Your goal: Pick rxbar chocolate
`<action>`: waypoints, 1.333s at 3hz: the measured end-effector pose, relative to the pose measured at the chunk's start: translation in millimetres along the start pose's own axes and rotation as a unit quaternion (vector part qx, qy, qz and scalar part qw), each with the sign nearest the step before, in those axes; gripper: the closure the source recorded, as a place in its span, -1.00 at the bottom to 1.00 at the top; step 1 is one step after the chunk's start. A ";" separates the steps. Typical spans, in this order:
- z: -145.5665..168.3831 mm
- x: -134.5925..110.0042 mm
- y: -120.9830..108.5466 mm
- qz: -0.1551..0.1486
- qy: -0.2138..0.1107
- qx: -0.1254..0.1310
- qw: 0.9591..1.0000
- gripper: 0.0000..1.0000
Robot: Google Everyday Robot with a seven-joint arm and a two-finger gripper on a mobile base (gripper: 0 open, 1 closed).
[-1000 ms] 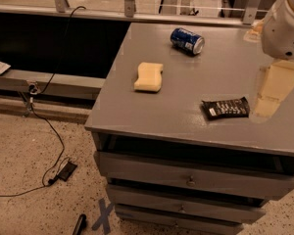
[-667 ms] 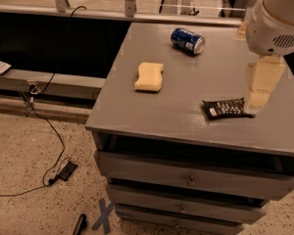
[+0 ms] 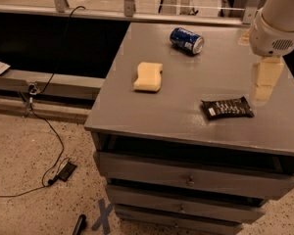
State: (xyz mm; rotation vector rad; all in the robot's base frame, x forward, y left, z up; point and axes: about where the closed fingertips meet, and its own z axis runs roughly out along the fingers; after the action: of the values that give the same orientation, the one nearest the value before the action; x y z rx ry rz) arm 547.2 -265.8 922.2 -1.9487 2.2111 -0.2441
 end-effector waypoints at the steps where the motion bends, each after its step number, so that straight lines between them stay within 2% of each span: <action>1: 25.3 18.7 -8.2 0.016 -0.011 -0.015 1.000 -1.00; 2: 43.7 31.1 -7.1 0.029 -0.027 -0.029 0.999 -1.00; 3: 50.3 28.9 3.5 0.019 -0.042 -0.033 0.998 -1.00; 4: 64.0 25.2 25.3 0.007 -0.050 -0.051 0.997 -1.00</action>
Offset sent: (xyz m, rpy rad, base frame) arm 0.0108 -0.0482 -0.0598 0.1180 0.0908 -0.0634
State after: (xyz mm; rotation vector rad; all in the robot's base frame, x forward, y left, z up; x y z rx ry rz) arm 535.5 -287.7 853.3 -1.9494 2.2121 -0.0300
